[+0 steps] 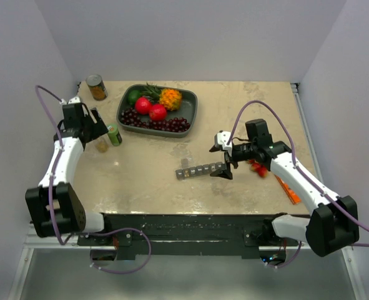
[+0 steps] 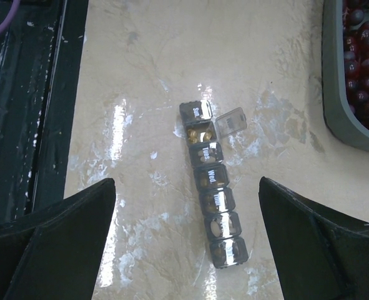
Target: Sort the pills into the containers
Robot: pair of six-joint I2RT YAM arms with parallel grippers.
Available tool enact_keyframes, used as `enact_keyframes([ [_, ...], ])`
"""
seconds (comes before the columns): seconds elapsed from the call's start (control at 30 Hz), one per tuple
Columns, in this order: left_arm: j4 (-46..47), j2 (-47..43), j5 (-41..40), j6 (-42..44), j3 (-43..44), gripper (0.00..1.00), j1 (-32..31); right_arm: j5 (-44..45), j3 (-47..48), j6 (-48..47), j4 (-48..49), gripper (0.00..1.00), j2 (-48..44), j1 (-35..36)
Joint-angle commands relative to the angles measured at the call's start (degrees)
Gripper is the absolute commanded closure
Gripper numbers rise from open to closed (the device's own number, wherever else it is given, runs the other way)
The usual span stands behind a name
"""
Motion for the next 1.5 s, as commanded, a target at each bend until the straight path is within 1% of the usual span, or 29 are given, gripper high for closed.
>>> enact_keyframes([
  [0.0,6.1,-12.0,14.7,7.4,-3.1,0.20,0.6,-0.1,-1.6,1.1,3.9,0.01,0.8,-0.7],
  [0.03,7.0,-13.4,21.4,7.8,-5.5,0.20,0.6,-0.2,-1.2,-0.3,2.8,0.01,2.5,-0.7],
  [0.1,9.1,-16.8,28.4,8.5,-7.9,0.20,0.4,-0.2,-0.3,-4.2,-1.0,0.01,4.1,-0.6],
  [0.13,10.1,-17.8,34.1,8.1,-10.5,0.21,0.4,0.2,0.3,-4.9,-1.7,0.01,4.7,-0.7],
  [0.23,15.3,-21.8,41.3,5.2,-15.1,0.21,-1.3,2.5,0.4,-5.5,-1.7,0.01,5.2,-0.6],
  [0.33,18.1,-24.2,43.9,2.2,-18.3,0.21,-5.4,4.8,0.9,-5.0,-0.7,0.01,5.1,-0.7],
  [0.4,18.7,-24.5,44.0,0.1,-19.6,0.21,-9.1,6.1,2.0,-5.0,-1.7,0.01,6.3,-0.7],
  [0.47,21.3,-24.9,44.0,-1.5,-22.3,0.21,-11.5,5.6,4.2,-6.2,-4.0,0.01,7.3,-0.5],
  [0.53,24.3,-25.1,43.8,-4.6,-25.9,0.21,-13.3,5.4,6.6,-10.9,-7.3,0.01,9.3,-0.5],
  [0.6,28.1,-24.8,43.3,-7.3,-28.0,0.21,-15.5,6.5,7.8,-12.4,-10.6,0.01,11.9,-0.2],
  [0.67,31.3,-23.9,41.4,-9.0,-30.6,0.21,-17.7,8.2,8.3,-12.8,-10.3,0.01,13.0,0.5],
  [0.7,32.5,-23.5,40.8,-10.4,-31.3,0.21,-20.1,9.6,8.1,-12.8,-9.9,0.01,13.2,0.7],
  [0.8,35.2,-21.3,38.3,-12.1,-33.0,0.21,-23.7,9.1,7.6,-12.0,-9.2,0.01,13.7,1.2],
  [0.93,37.1,-19.3,36.7,-12.5,-33.0,0.21,-26.1,8.3,7.1,-11.3,-9.2,0.01,13.2,1.1],
  [1.03,38.8,-18.0,35.3,-12.9,-32.6,0.21,-28.3,10.3,5.6,-9.0,-5.6,0.01,12.1,1.1],
  [1.13,41.0,-15.1,34.3,-13.7,-32.3,0.21,-31.1,14.1,5.4,-9.6,-3.9,0.01,12.4,1.5],
  [1.2,42.3,-12.5,33.8,-14.3,-32.0,0.22,-32.9,17.7,4.8,-12.1,-4.2,0.01,13.1,2.3],
  [1.3,44.5,-9.6,32.4,-15.0,-31.3,0.22,-35.2,23.1,2.5,-14.3,-0.9,0.01,12.5,4.2],
  [1.37,45.6,-7.1,31.5,-15.2,-30.6,0.25,-36.1,25.0,1.5,-15.6,1.2,0.01,12.8,5.9],
  [1.4,45.7,-6.3,31.3,-15.2,-29.8,0.28,-36.6,26.2,1.2,-16.2,1.3,0.01,13.8,6.5],
  [1.47,45.5,-4.2,30.4,-15.3,-28.8,0.32,-36.7,27.4,1.2,-17.3,2.1,0.01,15.1,8.3],
])
